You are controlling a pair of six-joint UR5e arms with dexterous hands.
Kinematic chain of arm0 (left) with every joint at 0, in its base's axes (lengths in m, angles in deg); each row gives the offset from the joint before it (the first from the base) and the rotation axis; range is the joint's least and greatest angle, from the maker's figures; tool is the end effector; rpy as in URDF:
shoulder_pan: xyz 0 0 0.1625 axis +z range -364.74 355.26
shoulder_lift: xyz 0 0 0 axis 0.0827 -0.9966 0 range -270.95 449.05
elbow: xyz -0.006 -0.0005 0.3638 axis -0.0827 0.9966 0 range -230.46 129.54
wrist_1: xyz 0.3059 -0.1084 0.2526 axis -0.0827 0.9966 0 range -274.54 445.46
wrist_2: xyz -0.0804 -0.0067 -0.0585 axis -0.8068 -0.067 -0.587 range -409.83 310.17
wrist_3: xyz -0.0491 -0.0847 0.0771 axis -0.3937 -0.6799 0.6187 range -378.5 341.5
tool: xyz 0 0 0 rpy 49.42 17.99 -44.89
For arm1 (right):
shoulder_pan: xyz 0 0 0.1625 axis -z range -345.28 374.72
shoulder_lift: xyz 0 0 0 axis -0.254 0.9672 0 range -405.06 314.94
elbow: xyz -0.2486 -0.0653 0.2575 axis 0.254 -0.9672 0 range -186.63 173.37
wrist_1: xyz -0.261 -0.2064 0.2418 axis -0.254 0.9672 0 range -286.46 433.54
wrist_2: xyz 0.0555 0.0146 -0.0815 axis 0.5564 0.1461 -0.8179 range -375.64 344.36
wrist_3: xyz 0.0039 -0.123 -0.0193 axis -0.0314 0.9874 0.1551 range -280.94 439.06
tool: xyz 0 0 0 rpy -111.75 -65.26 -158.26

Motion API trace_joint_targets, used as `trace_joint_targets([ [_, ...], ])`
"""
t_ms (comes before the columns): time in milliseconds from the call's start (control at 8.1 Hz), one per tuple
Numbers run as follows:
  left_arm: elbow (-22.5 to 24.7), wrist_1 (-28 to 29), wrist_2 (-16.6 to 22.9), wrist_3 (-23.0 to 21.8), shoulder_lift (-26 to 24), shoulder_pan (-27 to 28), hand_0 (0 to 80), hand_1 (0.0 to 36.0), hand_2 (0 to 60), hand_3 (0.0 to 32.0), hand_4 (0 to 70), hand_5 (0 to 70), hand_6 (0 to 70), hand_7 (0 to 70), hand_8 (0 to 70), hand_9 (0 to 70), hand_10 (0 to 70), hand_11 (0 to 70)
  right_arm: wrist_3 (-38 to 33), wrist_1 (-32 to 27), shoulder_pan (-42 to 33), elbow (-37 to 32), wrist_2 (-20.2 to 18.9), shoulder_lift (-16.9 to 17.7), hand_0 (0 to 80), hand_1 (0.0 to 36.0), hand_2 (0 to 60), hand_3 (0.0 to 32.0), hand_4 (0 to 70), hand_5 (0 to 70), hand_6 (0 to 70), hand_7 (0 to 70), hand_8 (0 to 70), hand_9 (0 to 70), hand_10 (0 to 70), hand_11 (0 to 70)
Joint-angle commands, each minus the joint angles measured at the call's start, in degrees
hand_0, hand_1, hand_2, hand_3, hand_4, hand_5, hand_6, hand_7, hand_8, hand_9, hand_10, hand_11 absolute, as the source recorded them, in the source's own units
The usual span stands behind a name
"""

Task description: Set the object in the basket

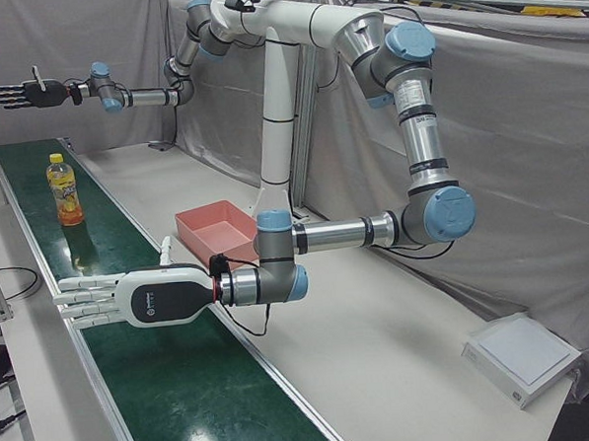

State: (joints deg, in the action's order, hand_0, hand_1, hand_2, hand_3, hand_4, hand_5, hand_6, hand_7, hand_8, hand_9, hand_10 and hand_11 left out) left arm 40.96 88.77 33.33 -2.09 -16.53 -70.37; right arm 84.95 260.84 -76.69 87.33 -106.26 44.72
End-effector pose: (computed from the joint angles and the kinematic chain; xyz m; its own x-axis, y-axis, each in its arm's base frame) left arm 0.1211 -0.6263 0.4497 -0.9522 -0.2062 -0.2254 0.1312 0.3904 -0.9112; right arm 0.1444 -0.5052 0.6042 -0.9948 -0.0080 0.1019 -0.1013 -0.0554 -0.9933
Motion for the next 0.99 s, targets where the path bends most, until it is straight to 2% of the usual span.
trace_joint_targets([
  [0,-0.20,0.03,-0.11,0.11,1.43,-1.34,55.9,3.8,0.0,1.4,5.4,0.0,0.0,0.0,0.0,0.0,0.0,0.0,0.00,0.00,0.00,0.17,0.00,-0.04,0.0,0.0,0.0,0.0,0.0,0.0,0.0,0.0,0.0,0.0,0.0,0.0],
  [123,-0.02,1.68,-0.11,0.02,1.43,-1.96,56.5,3.9,0.0,2.2,5.7,0.0,0.0,0.0,0.0,0.0,0.0,0.0,0.00,0.00,0.00,0.26,0.00,-0.04,0.0,0.0,0.0,0.0,0.0,0.0,0.0,0.0,0.0,0.0,0.0,0.0],
  [370,0.50,1.53,-0.11,0.11,1.61,-1.09,56.8,3.5,0.0,2.2,6.0,0.0,0.0,0.0,0.0,0.0,0.0,0.0,-0.09,0.00,-0.09,0.43,0.00,-0.04,0.0,0.0,0.0,0.0,0.0,0.0,0.0,0.0,0.0,0.0,0.0,0.0],
  [864,0.68,-1.19,-0.11,1.33,0.47,0.76,57.1,3.4,0.0,2.4,6.6,0.0,0.0,0.0,0.0,0.0,0.0,0.0,-0.09,0.00,-0.09,0.43,0.00,-0.04,0.0,0.0,0.0,0.0,0.0,0.0,0.0,0.0,0.0,0.0,0.0,0.0],
])
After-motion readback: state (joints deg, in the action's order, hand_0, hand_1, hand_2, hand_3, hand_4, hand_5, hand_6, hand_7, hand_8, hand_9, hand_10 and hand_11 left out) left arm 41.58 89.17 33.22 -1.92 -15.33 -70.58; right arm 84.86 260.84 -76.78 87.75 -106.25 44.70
